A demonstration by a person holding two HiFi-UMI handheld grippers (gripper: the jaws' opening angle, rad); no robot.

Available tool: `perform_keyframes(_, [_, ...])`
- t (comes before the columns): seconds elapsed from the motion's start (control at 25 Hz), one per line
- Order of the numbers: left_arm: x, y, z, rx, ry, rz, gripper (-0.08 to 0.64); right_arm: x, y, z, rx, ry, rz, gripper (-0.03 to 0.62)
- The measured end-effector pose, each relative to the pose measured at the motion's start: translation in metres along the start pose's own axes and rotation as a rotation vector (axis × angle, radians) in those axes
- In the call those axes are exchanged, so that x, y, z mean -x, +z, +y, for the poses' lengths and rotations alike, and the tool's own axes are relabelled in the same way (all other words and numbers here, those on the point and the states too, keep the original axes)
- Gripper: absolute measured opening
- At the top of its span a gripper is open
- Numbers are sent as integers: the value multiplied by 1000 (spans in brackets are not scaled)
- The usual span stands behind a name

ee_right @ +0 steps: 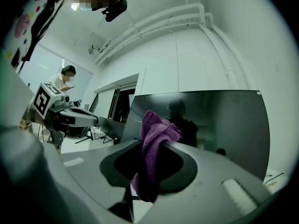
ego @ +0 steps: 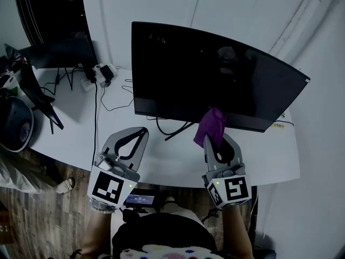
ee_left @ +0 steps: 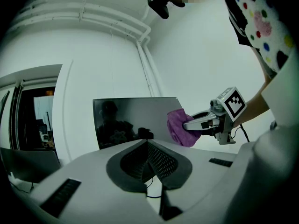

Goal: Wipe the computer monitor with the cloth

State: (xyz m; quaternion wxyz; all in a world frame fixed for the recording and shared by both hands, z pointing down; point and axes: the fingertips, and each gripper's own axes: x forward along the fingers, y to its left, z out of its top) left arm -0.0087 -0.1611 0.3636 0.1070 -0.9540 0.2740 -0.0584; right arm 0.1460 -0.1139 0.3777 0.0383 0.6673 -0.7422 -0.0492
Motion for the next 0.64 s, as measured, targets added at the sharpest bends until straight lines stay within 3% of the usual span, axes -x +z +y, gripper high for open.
perform_keyframes(0.64, [-6, 0, 4, 9, 6, 1, 6, -8, -1, 2, -2, 8, -5, 91])
